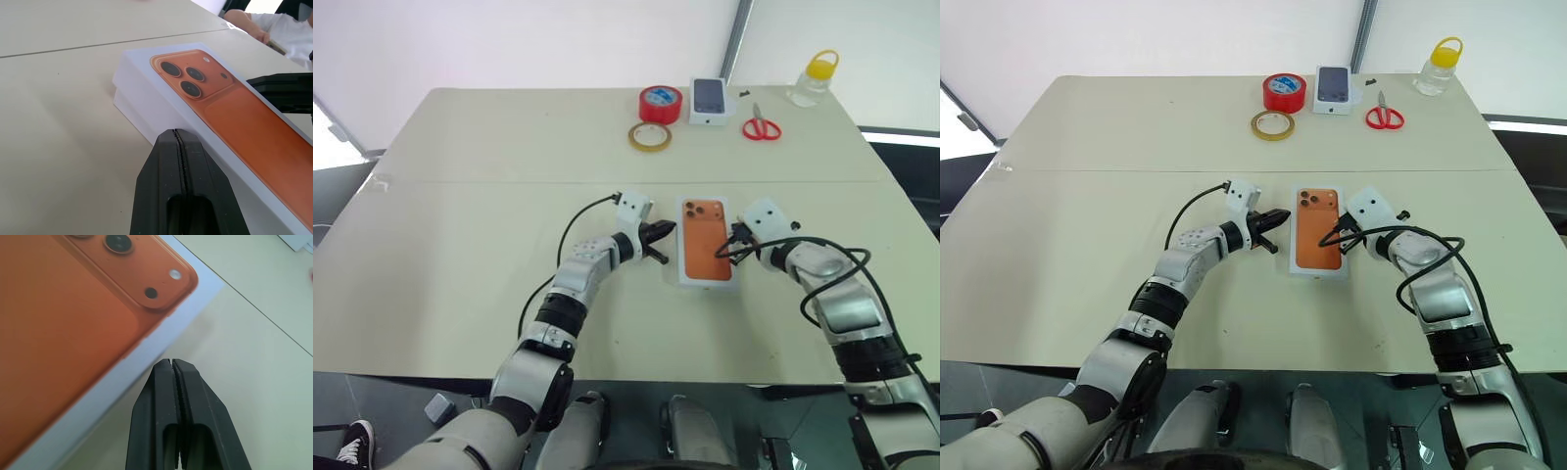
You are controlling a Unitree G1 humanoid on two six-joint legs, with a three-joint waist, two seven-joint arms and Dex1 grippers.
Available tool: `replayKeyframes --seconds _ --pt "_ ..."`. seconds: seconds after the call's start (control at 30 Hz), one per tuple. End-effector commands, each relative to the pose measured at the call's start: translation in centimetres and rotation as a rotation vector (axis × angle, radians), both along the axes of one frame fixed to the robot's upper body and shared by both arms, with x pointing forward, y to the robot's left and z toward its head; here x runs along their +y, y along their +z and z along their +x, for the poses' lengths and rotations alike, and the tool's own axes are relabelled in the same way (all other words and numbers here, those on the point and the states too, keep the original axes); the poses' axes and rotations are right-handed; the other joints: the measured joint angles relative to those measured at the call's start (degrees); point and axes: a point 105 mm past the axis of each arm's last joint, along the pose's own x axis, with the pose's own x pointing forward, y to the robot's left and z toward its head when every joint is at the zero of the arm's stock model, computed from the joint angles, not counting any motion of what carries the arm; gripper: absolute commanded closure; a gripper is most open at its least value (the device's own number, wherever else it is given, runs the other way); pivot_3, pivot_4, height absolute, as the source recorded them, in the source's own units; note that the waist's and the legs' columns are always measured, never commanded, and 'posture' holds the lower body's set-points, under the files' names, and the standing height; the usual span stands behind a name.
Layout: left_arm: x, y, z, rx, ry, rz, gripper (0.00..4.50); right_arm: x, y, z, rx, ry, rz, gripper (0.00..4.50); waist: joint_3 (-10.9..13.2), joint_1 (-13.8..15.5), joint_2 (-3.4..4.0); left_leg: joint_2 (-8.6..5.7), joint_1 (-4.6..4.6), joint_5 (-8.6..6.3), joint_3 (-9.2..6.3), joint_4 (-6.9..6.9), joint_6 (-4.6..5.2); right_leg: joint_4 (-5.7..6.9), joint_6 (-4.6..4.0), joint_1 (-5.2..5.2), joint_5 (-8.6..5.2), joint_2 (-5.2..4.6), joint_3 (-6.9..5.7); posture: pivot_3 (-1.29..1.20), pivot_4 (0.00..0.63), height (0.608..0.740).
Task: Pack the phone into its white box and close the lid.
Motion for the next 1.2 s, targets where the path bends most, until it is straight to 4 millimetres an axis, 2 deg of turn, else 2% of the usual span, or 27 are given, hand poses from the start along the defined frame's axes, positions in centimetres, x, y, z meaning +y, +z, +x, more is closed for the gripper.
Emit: replayKeyframes --seconds 0.03,0.1,0.2,0.3,0.37,0.43,0.5,0.57,0.63,0.9,1.03,1.1,1.17,1.2 --pt "0.6 2.6 1.2 -0.089 0.054 -0.035 4.5 -1.2 2.6 0.8 -0.109 -0.041 -0.026 4.43 0.0 0.0 0.0 0.0 0.0 0.0 0.0 0.0 0.0 0.0 0.0 0.0 0.0 0.0 0.0 0.0 0.15 0.74" --pt "1.1 4.2 1.7 -0.116 0.074 -0.078 4.5 -1.7 4.4 1.2 -0.178 -0.066 -0.002 4.43 0.0 0.0 0.0 0.0 0.0 0.0 0.0 0.0 -0.01 0.0 0.0 -0.02 0.0 0.0 0.0 0.0 0.15 0.74" --pt "0.8 6.8 2.2 -0.139 0.069 -0.166 4.5 -1.1 6.6 1.6 -0.245 -0.05 0.092 4.43 0.0 -0.1 -0.01 0.0 -0.02 0.01 0.02 0.0 -0.02 0.03 0.0 -0.05 0.0 0.0 0.0 0.0 0.15 0.74" --pt "-0.5 8.0 2.2 -0.126 0.042 -0.233 4.5 -0.2 6.5 1.7 -0.223 -0.013 0.133 4.43 0.0 0.0 -0.01 0.0 -0.02 0.01 0.02 0.0 -0.03 0.01 0.0 -0.01 0.0 0.01 -0.02 0.0 0.15 0.74" --pt "-1.4 7.6 2.2 -0.121 0.027 -0.209 4.5 0.3 6.1 1.7 -0.209 0.0 0.148 4.43 0.0 0.1 -0.02 0.0 -0.02 0.02 0.02 0.02 -0.03 -0.03 0.01 0.03 0.0 0.0 -0.03 0.0 0.15 0.74" --pt "-2.3 6.0 2.1 -0.132 0.022 -0.115 4.5 0.8 5.3 1.7 -0.171 0.006 0.191 4.43 0.0 0.1 -0.01 -0.02 -0.02 0.01 0.03 0.02 -0.02 -0.02 0.01 0.01 0.0 -0.01 -0.03 0.0 0.15 0.74" --pt "-2.8 5.1 1.8 -0.128 0.002 -0.092 4.5 1.2 4.2 1.5 -0.119 0.017 0.206 4.43 0.0 0.0 -0.02 -0.02 -0.02 0.02 0.04 0.02 -0.02 0.0 0.01 0.0 0.0 0.0 -0.04 0.0 0.15 0.74" --pt "-3.0 1.7 1.5 -0.083 -0.005 0.084 4.5 2.0 1.7 0.4 -0.041 0.089 0.081 4.43 0.0 0.0 -0.01 -0.02 -0.02 0.02 0.04 0.01 -0.02 0.02 0.01 -0.03 0.0 0.01 -0.03 0.0 0.15 0.74" --pt "-2.9 0.1 1.0 -0.067 -0.031 0.141 4.5 2.0 0.0 -0.4 0.016 0.113 -0.005 4.43 0.0 -0.2 0.02 -0.01 -0.01 0.02 0.04 0.0 -0.02 0.04 0.01 -0.03 0.0 0.03 -0.04 0.0 0.15 0.74" --pt "-2.2 1.3 -0.4 -0.074 -0.122 0.041 4.5 2.6 1.6 -1.2 0.01 0.147 0.126 4.43 -0.1 -1.1 -0.01 0.02 0.15 -0.07 0.01 0.01 0.11 0.09 0.01 0.12 0.0 0.04 -0.03 0.0 0.15 0.74" --pt "-1.4 2.8 -2.9 -0.151 -0.244 -0.038 4.5 3.6 1.9 -3.7 0.064 0.312 0.136 4.43 -0.1 -1.0 0.0 0.02 0.09 0.01 0.0 0.01 -0.01 0.06 0.01 0.08 0.0 0.02 0.01 0.0 0.15 0.74" --pt "-0.3 3.3 -2.5 -0.15 -0.183 -0.081 4.5 3.8 1.9 -4.5 0.081 0.358 0.117 4.43 -0.1 -0.9 0.0 0.02 0.07 0.0 0.0 0.02 -0.01 0.05 0.01 0.08 0.0 0.01 0.02 0.0 0.15 0.74" --pt "1.2 4.4 -2.0 -0.139 -0.152 -0.151 4.5 3.5 2.6 -4.4 0.079 0.343 0.166 4.43 0.0 -1.1 -0.02 0.02 0.07 -0.13 -0.02 0.07 0.23 0.07 0.0 0.09 0.02 0.01 0.02 0.0 0.15 0.74" --pt "2.2 5.1 -1.7 -0.162 -0.127 -0.163 4.25 3.2 3.2 -4.1 0.076 0.325 0.228 4.2 -0.1 -1.2 -0.01 0.02 0.08 -0.14 -0.02 0.07 0.25 0.08 0.01 0.08 0.03 0.02 0.02 0.0 0.15 0.74"
